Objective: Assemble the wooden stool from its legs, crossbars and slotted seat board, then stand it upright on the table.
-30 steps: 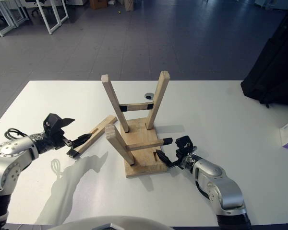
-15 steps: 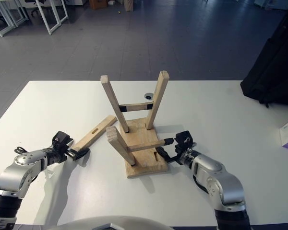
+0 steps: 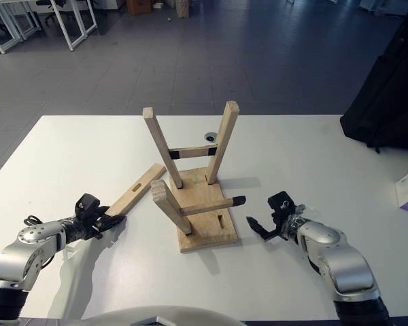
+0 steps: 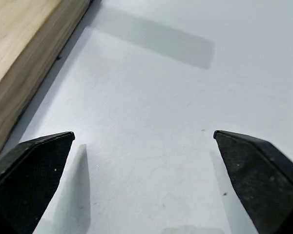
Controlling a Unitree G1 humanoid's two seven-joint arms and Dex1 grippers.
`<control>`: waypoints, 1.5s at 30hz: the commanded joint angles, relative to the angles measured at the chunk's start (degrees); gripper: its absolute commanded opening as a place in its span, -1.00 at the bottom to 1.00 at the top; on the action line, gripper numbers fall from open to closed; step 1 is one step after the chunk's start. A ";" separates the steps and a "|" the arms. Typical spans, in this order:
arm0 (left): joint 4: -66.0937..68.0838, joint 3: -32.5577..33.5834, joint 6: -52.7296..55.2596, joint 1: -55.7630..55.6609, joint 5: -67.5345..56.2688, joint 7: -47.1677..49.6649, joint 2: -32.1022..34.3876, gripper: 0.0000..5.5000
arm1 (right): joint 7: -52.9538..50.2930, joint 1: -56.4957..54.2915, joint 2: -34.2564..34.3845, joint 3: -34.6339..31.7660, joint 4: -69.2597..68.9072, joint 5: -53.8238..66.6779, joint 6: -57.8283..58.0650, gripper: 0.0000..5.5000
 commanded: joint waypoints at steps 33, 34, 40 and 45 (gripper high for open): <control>4.82 13.54 25.51 -36.80 -53.86 -13.78 -6.27 -0.25 | 1.71 -54.97 24.08 -16.99 17.04 55.66 26.30 0.92; 5.13 12.96 25.50 -37.01 -53.28 -14.24 -6.31 -0.25 | 1.61 -55.40 24.09 -16.96 17.27 56.11 26.18 0.92; 5.58 12.36 28.30 -36.78 -55.31 -16.57 -6.10 -0.25 | 0.96 -58.65 25.36 -17.46 21.24 59.81 24.92 0.74; 5.16 12.43 29.84 -35.86 -56.25 -16.99 -6.65 -0.25 | -0.11 -58.62 25.57 -17.18 22.33 63.93 24.84 0.41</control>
